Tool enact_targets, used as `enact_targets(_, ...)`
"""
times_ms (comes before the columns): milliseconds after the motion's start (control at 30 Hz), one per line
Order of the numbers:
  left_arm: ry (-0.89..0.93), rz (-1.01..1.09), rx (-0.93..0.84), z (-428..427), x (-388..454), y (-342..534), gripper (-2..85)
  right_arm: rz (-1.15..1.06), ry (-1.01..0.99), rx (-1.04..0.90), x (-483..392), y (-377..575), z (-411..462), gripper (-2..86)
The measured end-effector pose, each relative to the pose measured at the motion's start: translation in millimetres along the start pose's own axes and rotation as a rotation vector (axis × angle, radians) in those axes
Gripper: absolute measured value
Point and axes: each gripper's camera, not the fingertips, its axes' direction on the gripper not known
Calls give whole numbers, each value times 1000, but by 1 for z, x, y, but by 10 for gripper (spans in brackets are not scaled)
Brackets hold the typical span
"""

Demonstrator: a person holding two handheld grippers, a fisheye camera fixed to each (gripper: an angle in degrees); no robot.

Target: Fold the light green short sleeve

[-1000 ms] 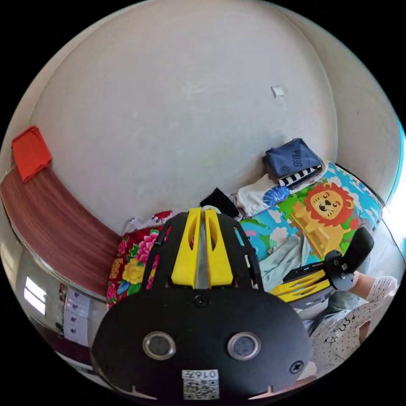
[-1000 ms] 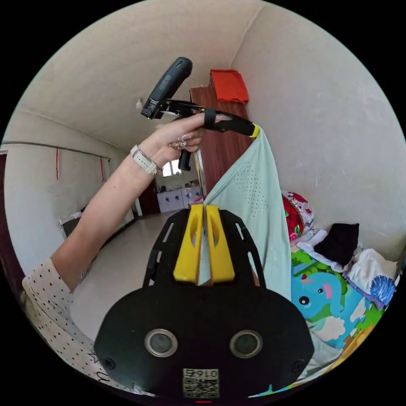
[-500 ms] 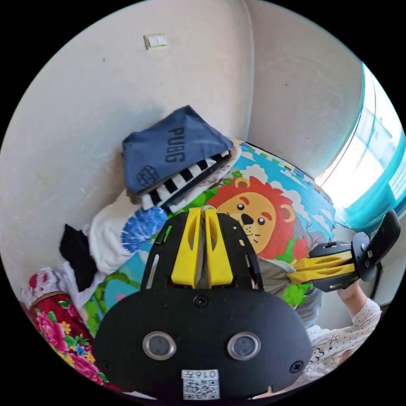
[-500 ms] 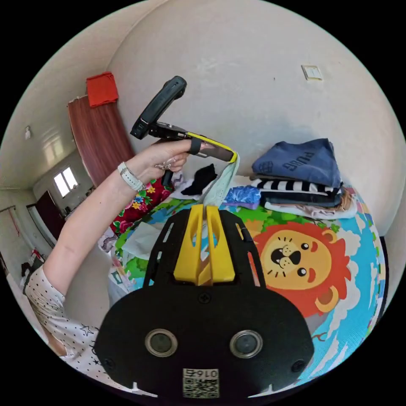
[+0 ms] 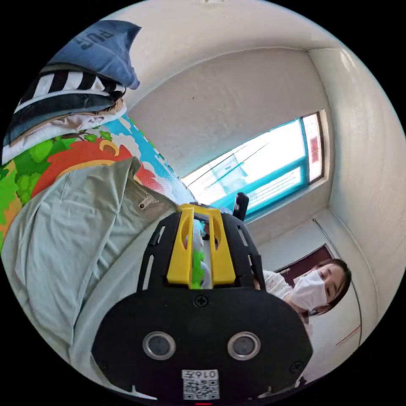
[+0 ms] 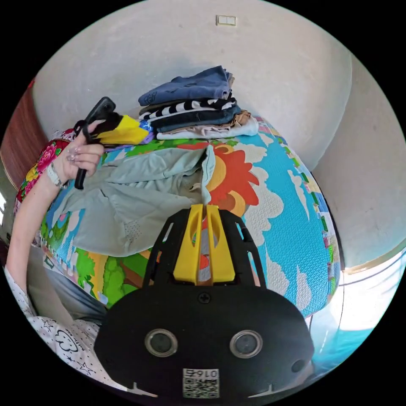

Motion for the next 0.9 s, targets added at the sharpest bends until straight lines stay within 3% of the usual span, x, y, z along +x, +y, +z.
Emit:
enact_targets(33, -81, -3, 2, -7, 5, 13, 55, 34, -2, 0, 5, 3, 5, 19)
enact_targets(100, -407, 44, -10, -27, 28, 68, 66, 79, 52, 36, 6, 10, 5, 31)
enact_targets(200, -702, 39, -84, -31, 42, 132, 79, 13, 84, 183, -16, 23, -13, 69)
enact_targets(300, -636, 6, -75, -10, 48, 173, 91, -93, 41, 156, -47, 16, -7, 83)
enact_targets(367, -552, 33, -86, 17, 54, 182, 91, -177, -82, 18, -72, 3, 20, 94)
enact_targets(433, -609, 41, -136, 48, 60, 185, 91, -240, -154, -97, -94, 0, 45, 98)
enact_targets(500, -776, 7, -159, 81, 61, 190, 87, -264, -142, -176, -113, 4, 66, 94)
enact_targets(667, -900, -5, -57, 111, 73, 208, 9, -294, 4, -154, -140, 31, 59, 18)
enact_targets(833, -743, 39, -38, 143, 94, 248, -8, -340, 15, -157, -155, 48, 36, 2)
enact_targets(900, -636, 50, -9, 159, 105, 276, -9, -303, 42, -59, -157, 46, 17, 4)
